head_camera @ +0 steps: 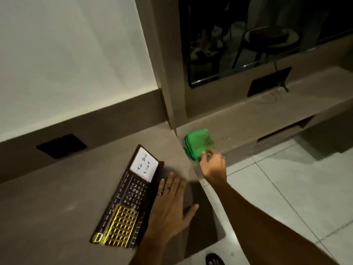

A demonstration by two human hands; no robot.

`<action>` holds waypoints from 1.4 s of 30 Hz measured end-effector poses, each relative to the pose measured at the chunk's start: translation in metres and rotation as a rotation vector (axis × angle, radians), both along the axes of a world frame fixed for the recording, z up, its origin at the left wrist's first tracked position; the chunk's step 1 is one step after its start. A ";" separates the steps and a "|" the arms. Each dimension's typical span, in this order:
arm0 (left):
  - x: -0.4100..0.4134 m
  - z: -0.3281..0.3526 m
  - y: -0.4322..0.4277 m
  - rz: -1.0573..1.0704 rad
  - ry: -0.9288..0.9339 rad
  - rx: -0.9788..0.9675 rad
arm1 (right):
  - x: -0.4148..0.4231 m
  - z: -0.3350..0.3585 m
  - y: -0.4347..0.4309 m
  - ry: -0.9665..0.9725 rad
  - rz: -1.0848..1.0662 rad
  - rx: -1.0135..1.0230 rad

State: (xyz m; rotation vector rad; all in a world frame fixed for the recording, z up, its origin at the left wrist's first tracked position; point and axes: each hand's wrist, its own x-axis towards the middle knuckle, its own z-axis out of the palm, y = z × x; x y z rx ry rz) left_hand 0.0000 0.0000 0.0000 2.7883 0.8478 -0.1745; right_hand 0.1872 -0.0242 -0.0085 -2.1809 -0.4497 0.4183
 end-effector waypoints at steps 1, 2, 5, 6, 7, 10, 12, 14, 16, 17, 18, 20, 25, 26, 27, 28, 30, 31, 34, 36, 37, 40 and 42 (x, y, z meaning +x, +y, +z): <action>0.000 -0.014 0.002 -0.002 0.017 -0.028 | 0.009 -0.011 0.005 -0.047 -0.002 -0.023; 0.001 -0.024 0.003 -0.011 0.011 -0.047 | 0.018 -0.018 0.010 -0.078 -0.003 -0.058; 0.001 -0.051 0.006 0.018 -0.038 -0.013 | 0.051 -0.036 0.034 -0.112 -0.001 -0.114; 0.002 -0.052 0.006 0.014 -0.037 -0.004 | 0.057 -0.042 0.041 -0.107 -0.006 -0.138; 0.002 -0.051 0.005 0.010 -0.031 0.003 | 0.062 -0.047 0.047 -0.104 -0.016 -0.161; -0.002 -0.049 0.007 -0.005 -0.040 0.008 | 0.072 -0.059 0.062 -0.076 -0.023 -0.229; 0.000 -0.045 0.006 -0.013 -0.055 0.001 | 0.083 -0.063 0.068 0.084 -0.066 -0.205; 0.001 -0.044 0.005 -0.014 -0.048 -0.024 | 0.090 -0.060 0.074 0.365 -0.146 -0.077; 0.002 -0.042 0.006 -0.002 -0.046 -0.039 | 0.091 -0.056 0.075 0.480 -0.139 0.036; 0.002 -0.043 0.006 -0.002 -0.046 -0.036 | 0.088 -0.053 0.073 0.497 -0.113 0.092; 0.001 -0.043 0.007 -0.001 -0.046 -0.038 | 0.083 -0.047 0.071 0.501 -0.087 0.148; -0.001 -0.044 0.007 -0.005 -0.032 -0.052 | 0.069 -0.032 0.060 0.510 -0.035 0.268; 0.002 -0.022 0.004 -0.014 0.025 -0.086 | 0.017 0.024 0.012 0.348 0.182 0.430; 0.002 -0.011 0.003 -0.025 0.032 -0.087 | 0.005 0.035 0.002 0.319 0.222 0.469; 0.001 0.000 0.001 -0.040 0.030 -0.076 | -0.006 0.045 -0.007 0.304 0.255 0.502; -0.002 0.015 -0.002 -0.052 0.009 -0.050 | -0.017 0.056 -0.017 0.304 0.274 0.529; -0.015 0.045 -0.007 -0.033 -0.093 0.003 | -0.040 0.070 -0.035 0.303 0.284 0.550; -0.026 0.060 -0.007 -0.010 -0.153 0.025 | -0.052 0.074 -0.042 0.284 0.281 0.537; -0.075 0.094 0.006 0.119 -0.242 0.107 | -0.089 0.073 -0.052 0.211 0.305 0.471; -0.107 0.109 0.023 0.242 -0.139 0.121 | -0.113 0.068 -0.048 0.131 0.445 0.473; -0.121 0.112 0.030 0.285 -0.054 0.108 | -0.123 0.065 -0.043 0.049 0.516 0.469; -0.145 0.105 0.040 0.335 0.045 -0.024 | -0.143 0.052 -0.027 -0.265 0.660 0.363; -0.150 0.095 0.037 0.325 0.012 -0.133 | -0.154 0.045 -0.017 -0.404 0.756 0.304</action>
